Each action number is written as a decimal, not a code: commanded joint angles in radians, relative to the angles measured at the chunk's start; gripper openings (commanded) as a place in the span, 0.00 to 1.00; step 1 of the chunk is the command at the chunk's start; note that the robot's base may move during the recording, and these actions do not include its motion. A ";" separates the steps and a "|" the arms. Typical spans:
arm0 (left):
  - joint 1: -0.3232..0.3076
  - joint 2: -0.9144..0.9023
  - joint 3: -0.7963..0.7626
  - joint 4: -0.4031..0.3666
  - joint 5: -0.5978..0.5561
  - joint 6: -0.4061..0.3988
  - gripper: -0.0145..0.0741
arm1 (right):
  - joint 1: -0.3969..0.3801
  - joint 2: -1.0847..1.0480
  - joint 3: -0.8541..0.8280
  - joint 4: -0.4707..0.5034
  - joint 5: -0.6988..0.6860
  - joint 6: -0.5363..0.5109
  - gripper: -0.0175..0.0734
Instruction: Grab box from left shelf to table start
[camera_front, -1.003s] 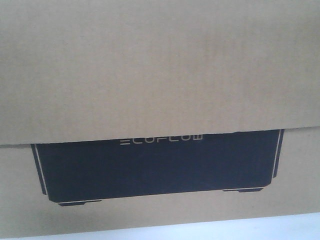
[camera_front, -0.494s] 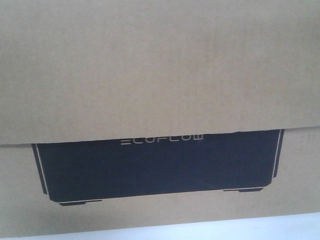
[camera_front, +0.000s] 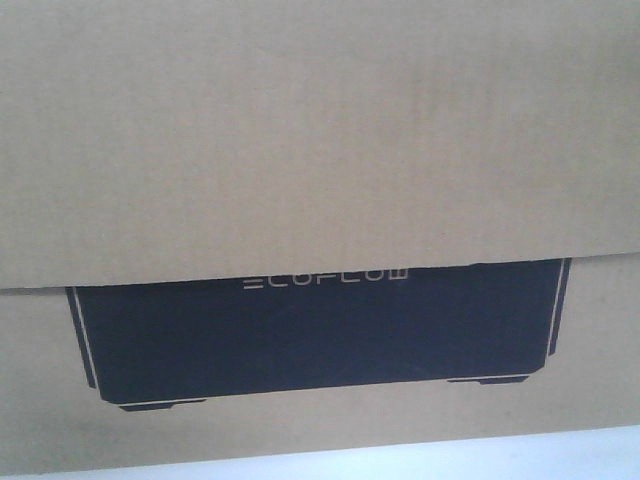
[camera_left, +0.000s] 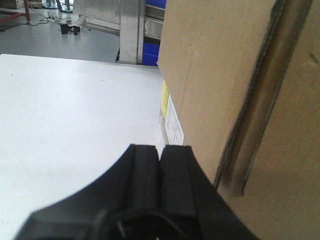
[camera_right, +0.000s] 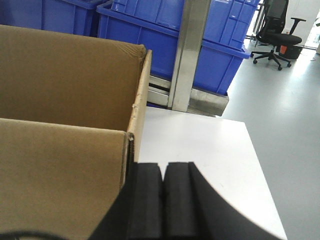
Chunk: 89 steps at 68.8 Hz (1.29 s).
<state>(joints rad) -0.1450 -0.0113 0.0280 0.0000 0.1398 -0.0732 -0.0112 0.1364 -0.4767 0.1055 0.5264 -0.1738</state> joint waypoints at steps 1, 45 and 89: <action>-0.003 -0.017 -0.002 -0.017 -0.105 0.000 0.05 | -0.002 0.014 -0.025 -0.005 -0.089 -0.010 0.25; -0.005 -0.017 -0.002 -0.021 -0.105 0.000 0.05 | -0.002 0.014 -0.025 -0.005 -0.089 -0.010 0.25; -0.005 -0.017 -0.002 -0.021 -0.105 0.000 0.05 | -0.005 -0.154 0.510 -0.021 -0.520 0.133 0.25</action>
<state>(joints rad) -0.1450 -0.0113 0.0305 -0.0156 0.1293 -0.0732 -0.0112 -0.0044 0.0218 0.0928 0.1270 -0.0469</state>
